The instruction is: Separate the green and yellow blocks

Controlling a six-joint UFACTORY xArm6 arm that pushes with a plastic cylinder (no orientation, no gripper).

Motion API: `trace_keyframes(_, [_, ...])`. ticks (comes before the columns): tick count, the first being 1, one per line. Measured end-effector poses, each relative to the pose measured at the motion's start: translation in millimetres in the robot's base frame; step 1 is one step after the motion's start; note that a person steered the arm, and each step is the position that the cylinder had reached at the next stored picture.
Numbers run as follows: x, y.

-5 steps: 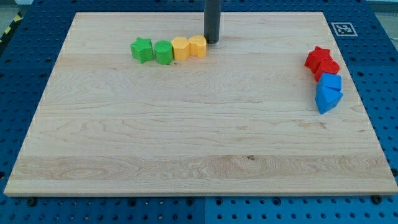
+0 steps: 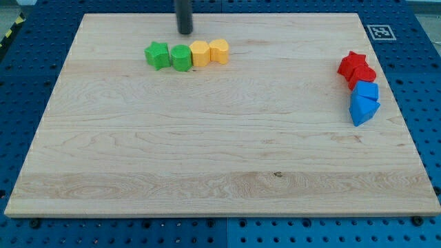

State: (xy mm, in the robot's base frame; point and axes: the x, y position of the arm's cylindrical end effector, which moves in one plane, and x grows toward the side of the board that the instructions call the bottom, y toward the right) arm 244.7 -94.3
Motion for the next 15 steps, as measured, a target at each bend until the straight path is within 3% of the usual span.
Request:
trace_keyframes(3, [37, -32])
trace_keyframes(7, [131, -23])
trace_keyframes(8, [128, -23])
trace_keyframes(10, [54, -15])
trace_keyframes(15, [74, 66])
